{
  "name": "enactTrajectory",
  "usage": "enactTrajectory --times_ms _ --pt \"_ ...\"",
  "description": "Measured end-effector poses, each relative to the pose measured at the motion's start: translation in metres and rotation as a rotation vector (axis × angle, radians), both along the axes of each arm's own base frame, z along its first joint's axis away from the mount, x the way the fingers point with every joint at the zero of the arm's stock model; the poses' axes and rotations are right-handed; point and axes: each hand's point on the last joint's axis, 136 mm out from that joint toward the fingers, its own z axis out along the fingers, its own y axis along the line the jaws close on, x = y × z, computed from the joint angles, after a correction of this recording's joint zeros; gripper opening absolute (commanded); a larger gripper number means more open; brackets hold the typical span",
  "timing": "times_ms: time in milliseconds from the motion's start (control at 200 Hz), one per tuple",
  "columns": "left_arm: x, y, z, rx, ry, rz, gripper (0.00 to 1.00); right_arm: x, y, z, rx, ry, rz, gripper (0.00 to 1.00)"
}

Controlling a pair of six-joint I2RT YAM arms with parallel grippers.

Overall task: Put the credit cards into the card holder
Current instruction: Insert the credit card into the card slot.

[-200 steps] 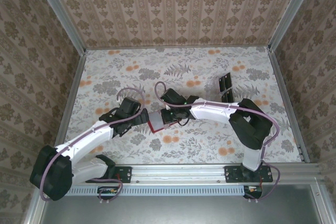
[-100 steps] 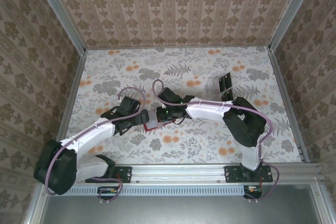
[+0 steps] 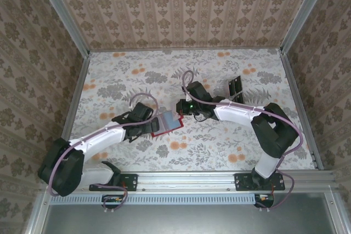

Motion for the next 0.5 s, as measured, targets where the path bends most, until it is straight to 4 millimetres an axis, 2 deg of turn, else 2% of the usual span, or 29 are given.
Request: enactTrajectory --times_ms 220,500 --pt "-0.002 0.000 -0.008 0.049 0.005 0.019 1.00 -0.002 0.017 0.003 0.110 -0.016 0.063 0.00" --pt "-0.009 0.007 -0.014 0.103 0.017 0.050 1.00 -0.007 0.027 -0.011 0.176 0.013 0.093 0.00"
